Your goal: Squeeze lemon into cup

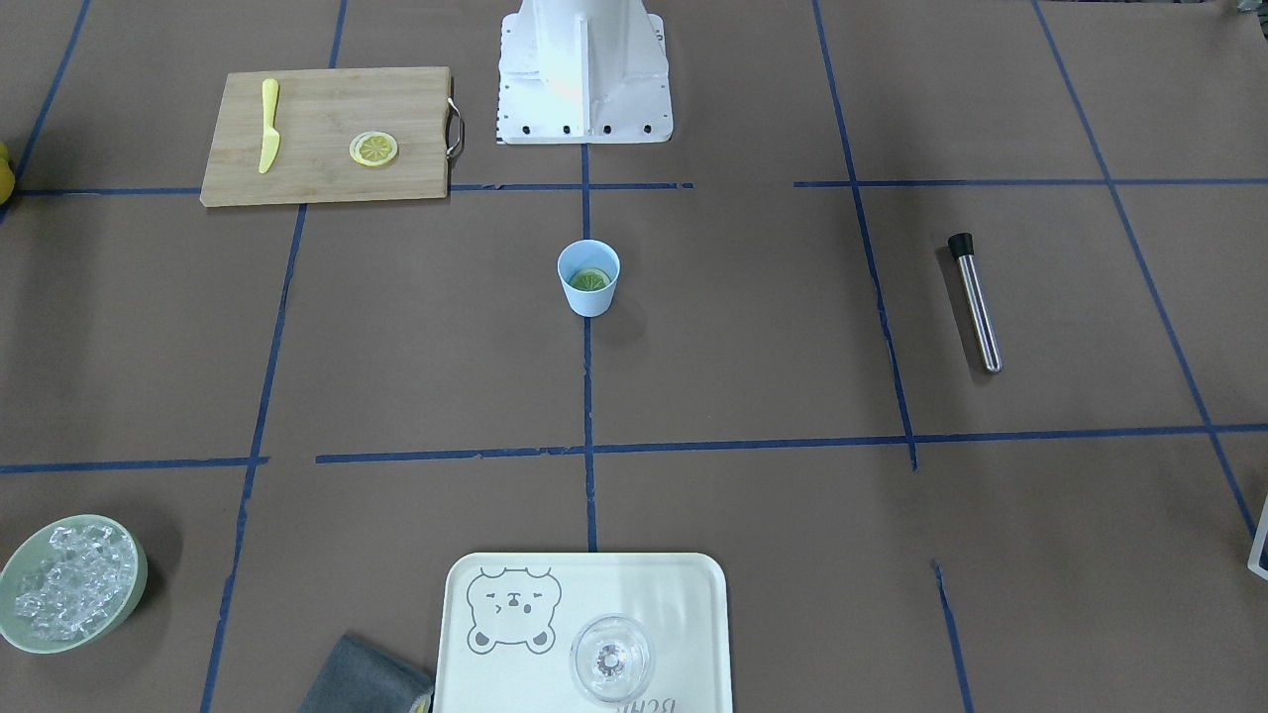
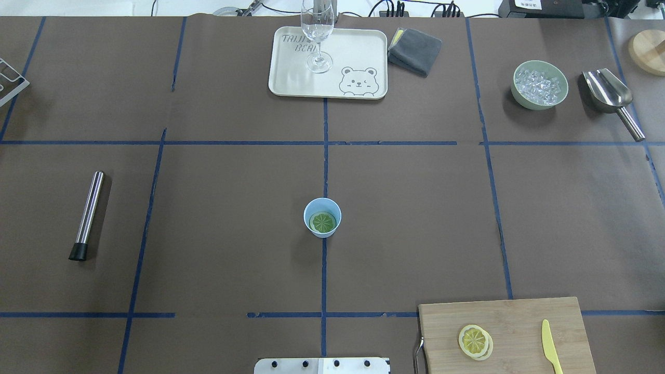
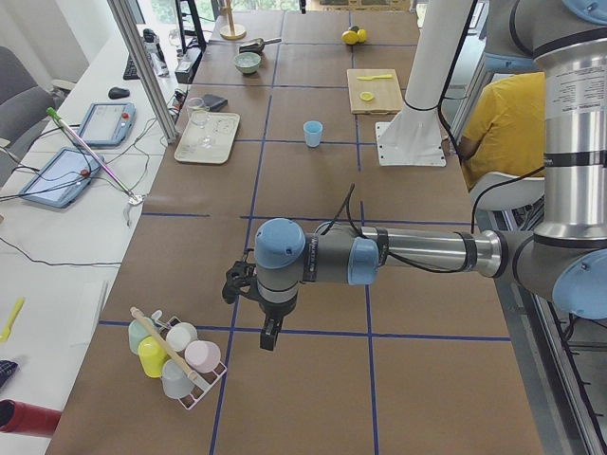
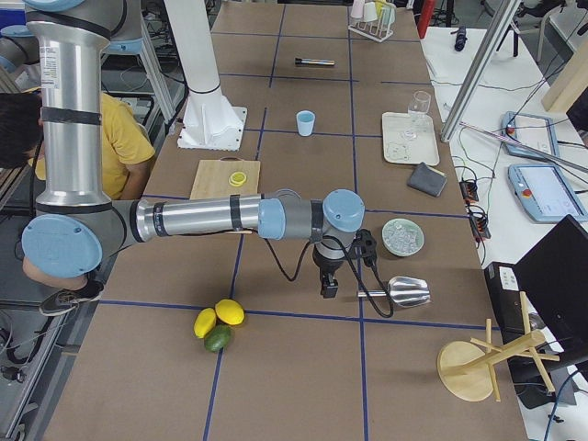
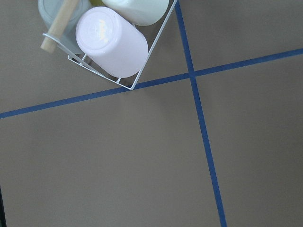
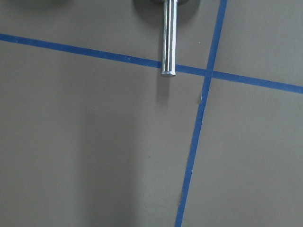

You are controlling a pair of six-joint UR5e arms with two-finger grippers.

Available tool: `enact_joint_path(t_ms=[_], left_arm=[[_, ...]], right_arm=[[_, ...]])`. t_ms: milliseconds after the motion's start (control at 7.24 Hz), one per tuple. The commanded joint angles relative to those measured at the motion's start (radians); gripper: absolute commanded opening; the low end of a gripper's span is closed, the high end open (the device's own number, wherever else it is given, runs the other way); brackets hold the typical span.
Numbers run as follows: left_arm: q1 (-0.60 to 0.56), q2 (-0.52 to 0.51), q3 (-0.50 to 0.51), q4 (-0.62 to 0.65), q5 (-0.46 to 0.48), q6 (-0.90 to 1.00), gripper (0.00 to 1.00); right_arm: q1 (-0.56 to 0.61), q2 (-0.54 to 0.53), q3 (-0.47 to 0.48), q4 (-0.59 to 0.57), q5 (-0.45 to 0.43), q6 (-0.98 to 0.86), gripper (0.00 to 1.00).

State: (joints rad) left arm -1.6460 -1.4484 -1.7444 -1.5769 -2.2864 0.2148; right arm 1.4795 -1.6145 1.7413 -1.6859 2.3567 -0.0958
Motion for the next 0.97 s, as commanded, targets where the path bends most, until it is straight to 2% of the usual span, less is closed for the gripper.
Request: enact_joint_path(t_ms=[0,138,414,828], left_arm=[[0.0,0.0,0.0,0.012,-0.002,0.0,1.0],[0.002,0.003,0.0,0.038,-0.004,0.001,1.0],[0.005,0.002,-0.004,0.133,-0.074,-0.002,1.0],[0.021,-0.001,-0.003,0.166,-0.062,-0.002,1.0]], right_arm=[[0.001,0.004,0.001,-0.001,0.004,0.001,1.0],[0.001,0.004,0.003,-0.002,0.009,0.001,1.0],[0.001,0.002,0.003,-0.003,0.006,0.001,1.0],[0.001,-0.011,0.001,0.0,-0.004,0.001,1.0]])
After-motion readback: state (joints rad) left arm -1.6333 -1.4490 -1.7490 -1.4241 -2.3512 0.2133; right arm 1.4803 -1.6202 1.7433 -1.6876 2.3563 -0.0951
